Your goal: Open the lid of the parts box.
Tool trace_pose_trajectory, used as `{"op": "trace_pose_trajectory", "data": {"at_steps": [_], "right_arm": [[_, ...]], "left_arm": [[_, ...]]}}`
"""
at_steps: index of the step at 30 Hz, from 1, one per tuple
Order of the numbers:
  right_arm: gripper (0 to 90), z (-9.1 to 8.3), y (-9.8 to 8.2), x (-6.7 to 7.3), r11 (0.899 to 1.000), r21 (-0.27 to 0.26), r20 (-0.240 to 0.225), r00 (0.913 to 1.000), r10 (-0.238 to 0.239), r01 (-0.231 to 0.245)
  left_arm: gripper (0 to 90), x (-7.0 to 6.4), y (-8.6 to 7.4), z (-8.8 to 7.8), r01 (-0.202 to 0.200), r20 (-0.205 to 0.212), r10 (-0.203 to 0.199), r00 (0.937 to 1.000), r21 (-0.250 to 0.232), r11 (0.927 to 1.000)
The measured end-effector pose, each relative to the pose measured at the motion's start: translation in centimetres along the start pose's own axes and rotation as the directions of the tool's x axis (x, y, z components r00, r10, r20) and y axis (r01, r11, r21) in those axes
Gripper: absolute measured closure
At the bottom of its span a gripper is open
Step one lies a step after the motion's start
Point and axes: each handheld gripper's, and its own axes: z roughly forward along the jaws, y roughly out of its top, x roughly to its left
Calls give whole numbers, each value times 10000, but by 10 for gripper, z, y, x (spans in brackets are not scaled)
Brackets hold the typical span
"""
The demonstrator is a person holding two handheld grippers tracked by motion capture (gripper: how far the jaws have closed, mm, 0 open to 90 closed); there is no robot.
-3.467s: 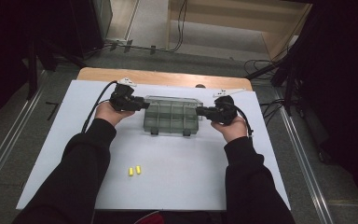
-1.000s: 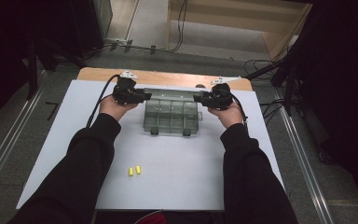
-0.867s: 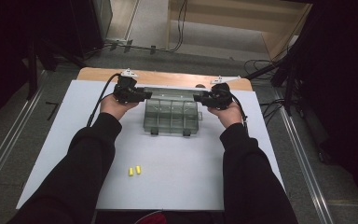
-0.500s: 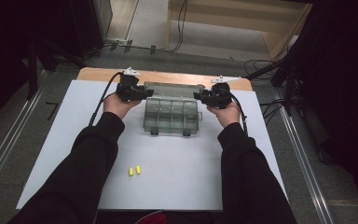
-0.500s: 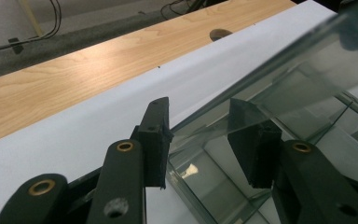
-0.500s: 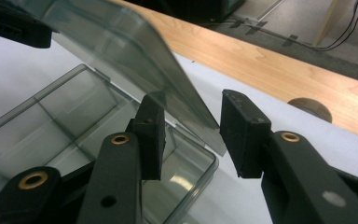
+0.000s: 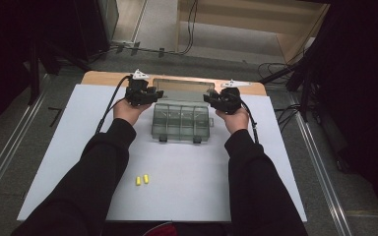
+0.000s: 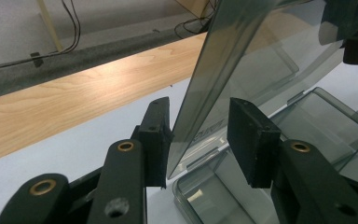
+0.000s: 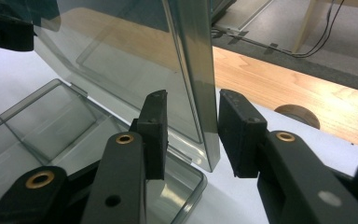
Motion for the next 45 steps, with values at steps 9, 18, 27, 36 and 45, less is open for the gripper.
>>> {"op": "trace_pose_trajectory", "data": {"at_steps": [9, 18, 27, 36, 45], "right_arm": [[645, 5, -2, 2, 9997, -219, 495, 9987, 94, -83], [654, 11, -4, 2, 9991, -393, 775, 9968, 216, -185], [648, 19, -8, 1, 9980, -487, 905, 9949, 444, -401], [647, 26, -11, -1, 9975, -469, 998, 9933, 580, -535], [628, 32, -15, -1, 9977, -265, 1152, 9912, 649, -623]], "left_arm": [[612, 1, -1, 5, 467, -250, -474, 9986, -288, 9985], [618, -2, -4, 12, 422, -667, -451, 9968, -450, 9981], [617, -2, -10, 22, 332, -962, -370, 9947, -403, 9986], [614, 2, -13, 26, 752, -873, -789, 9931, -450, 9962], [610, 2, -15, 31, 686, -1008, -733, 9922, -501, 9964]]}}
